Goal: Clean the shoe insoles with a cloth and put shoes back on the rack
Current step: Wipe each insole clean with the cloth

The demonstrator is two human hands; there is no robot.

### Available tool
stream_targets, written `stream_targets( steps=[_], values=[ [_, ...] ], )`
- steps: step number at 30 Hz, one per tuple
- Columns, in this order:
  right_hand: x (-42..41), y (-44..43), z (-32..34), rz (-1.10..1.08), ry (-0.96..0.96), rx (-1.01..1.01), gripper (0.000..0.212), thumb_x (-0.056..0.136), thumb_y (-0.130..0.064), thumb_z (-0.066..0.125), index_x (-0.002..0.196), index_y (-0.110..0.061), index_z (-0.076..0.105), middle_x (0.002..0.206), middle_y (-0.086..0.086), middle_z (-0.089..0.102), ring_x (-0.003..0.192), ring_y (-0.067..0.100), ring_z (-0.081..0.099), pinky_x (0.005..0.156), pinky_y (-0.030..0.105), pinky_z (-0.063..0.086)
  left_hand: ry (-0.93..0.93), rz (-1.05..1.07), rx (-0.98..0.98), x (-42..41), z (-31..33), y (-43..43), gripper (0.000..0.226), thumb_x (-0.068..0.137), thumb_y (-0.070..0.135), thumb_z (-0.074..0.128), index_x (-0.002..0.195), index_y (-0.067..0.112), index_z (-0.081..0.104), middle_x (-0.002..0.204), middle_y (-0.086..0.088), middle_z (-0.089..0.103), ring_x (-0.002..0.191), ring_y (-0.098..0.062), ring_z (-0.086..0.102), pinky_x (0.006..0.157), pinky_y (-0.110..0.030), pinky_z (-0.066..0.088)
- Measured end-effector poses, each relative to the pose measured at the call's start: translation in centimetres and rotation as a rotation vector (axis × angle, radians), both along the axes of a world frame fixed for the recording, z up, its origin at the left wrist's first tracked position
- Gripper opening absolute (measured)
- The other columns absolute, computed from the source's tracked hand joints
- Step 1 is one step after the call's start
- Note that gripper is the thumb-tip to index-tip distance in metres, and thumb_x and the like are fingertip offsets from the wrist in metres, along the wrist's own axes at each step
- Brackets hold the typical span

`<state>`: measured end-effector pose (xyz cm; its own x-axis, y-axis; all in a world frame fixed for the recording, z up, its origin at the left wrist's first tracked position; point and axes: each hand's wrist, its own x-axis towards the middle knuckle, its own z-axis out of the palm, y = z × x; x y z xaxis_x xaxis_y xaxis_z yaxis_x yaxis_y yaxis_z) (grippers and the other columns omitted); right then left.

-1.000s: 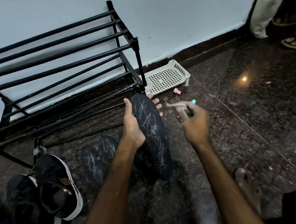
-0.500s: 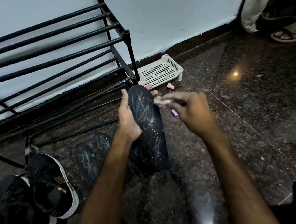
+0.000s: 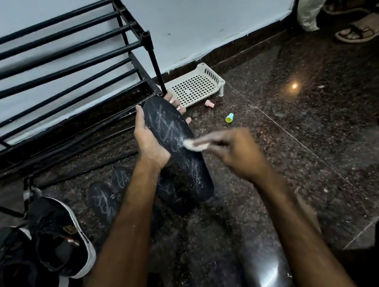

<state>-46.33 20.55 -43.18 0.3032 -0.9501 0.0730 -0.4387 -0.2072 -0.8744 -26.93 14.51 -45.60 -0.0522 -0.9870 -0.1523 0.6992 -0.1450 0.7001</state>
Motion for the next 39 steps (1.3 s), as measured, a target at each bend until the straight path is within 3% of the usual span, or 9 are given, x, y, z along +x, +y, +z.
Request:
stream_targets(
  steps=[4,6,11,14,18,21,28,33,39],
  values=[
    [-0.8,1.3,-2.6,0.380,0.450,0.345,0.009,0.080,-0.006,0.078,0.082,-0.015,0.078,0.074,-0.015,0.070,0.060,-0.006,0.059,0.065,0.024,0.050,-0.018,-0.006,0.013,-0.7,0.5,0.3,0.074,0.100,0.060,0.023,0.139,0.004,0.050,0.114,-0.012,0.065,0.101,-0.024,0.064,0.090,-0.040,0.054],
    [-2.7,0.4,-2.2,0.304,0.392,0.396,0.014,0.079,-0.003,0.077,0.090,-0.011,0.078,0.085,-0.002,0.075,0.074,0.004,0.068,0.076,0.031,0.057,-0.030,-0.014,0.008,-0.9,0.5,0.5,0.074,0.100,0.059,0.024,0.140,0.003,0.050,0.113,-0.013,0.065,0.099,-0.025,0.065,0.093,-0.043,0.051],
    [-2.5,-3.0,2.2,-0.185,0.037,-0.028,0.016,0.089,-0.013,0.069,0.101,-0.020,0.076,0.089,-0.009,0.074,0.065,0.003,0.065,0.055,0.019,0.053,-0.026,-0.091,0.024,-2.5,-0.2,1.5,0.074,0.100,0.059,0.028,0.139,0.000,0.049,0.117,-0.018,0.063,0.107,-0.030,0.061,0.104,-0.050,0.043],
    [1.0,-3.7,3.2,-0.237,-0.060,-0.205,0.024,0.091,-0.010,0.067,0.112,-0.020,0.072,0.107,-0.008,0.071,0.087,-0.003,0.066,0.075,0.009,0.054,-0.039,-0.121,0.041,-3.3,-0.2,1.7,0.070,0.100,0.057,0.030,0.140,0.002,0.048,0.129,-0.019,0.059,0.119,-0.031,0.057,0.109,-0.047,0.041],
    [2.6,-2.7,2.1,0.053,0.034,-0.043,0.020,0.089,-0.014,0.069,0.106,-0.022,0.074,0.105,-0.006,0.074,0.086,0.003,0.068,0.075,0.015,0.056,0.025,-0.154,0.052,-3.5,0.7,1.8,0.061,0.099,0.054,0.032,0.120,0.004,0.061,0.113,-0.016,0.064,0.101,-0.027,0.065,0.089,-0.038,0.056],
    [0.4,-1.8,1.5,0.241,0.016,0.190,0.015,0.086,-0.008,0.071,0.099,-0.014,0.075,0.088,-0.005,0.075,0.076,0.007,0.069,0.067,0.019,0.053,0.043,-0.164,0.065,-2.9,0.3,1.8,0.064,0.097,0.052,0.036,0.132,0.001,0.053,0.124,-0.018,0.060,0.114,-0.029,0.058,0.100,-0.044,0.049],
    [1.1,-3.4,2.8,-0.093,-0.042,-0.125,0.018,0.091,-0.014,0.067,0.106,-0.019,0.074,0.101,-0.011,0.072,0.081,-0.010,0.065,0.069,0.008,0.052,-0.013,-0.153,0.052,-2.9,0.4,1.7,0.062,0.103,0.049,0.028,0.129,0.001,0.056,0.125,-0.019,0.062,0.115,-0.031,0.060,0.105,-0.045,0.045],
    [-1.5,-0.7,-0.9,0.291,0.311,0.353,0.010,0.079,-0.007,0.077,0.081,-0.015,0.072,0.060,-0.013,0.063,0.054,-0.005,0.055,0.064,0.024,0.050,-0.019,-0.084,0.036,-1.8,-0.4,0.6,0.066,0.101,0.053,0.026,0.134,0.003,0.053,0.135,-0.019,0.057,0.123,-0.032,0.055,0.111,-0.058,0.034],
    [-2.1,-0.9,-2.0,0.042,-0.130,0.214,0.016,0.086,-0.005,0.070,0.096,-0.016,0.077,0.087,-0.003,0.076,0.074,0.008,0.065,0.068,0.024,0.052,0.097,0.028,0.027,-0.6,-0.9,-0.1,0.063,0.100,0.053,0.026,0.124,0.006,0.061,0.116,-0.013,0.067,0.104,-0.029,0.064,0.099,-0.051,0.049]
  ],
)
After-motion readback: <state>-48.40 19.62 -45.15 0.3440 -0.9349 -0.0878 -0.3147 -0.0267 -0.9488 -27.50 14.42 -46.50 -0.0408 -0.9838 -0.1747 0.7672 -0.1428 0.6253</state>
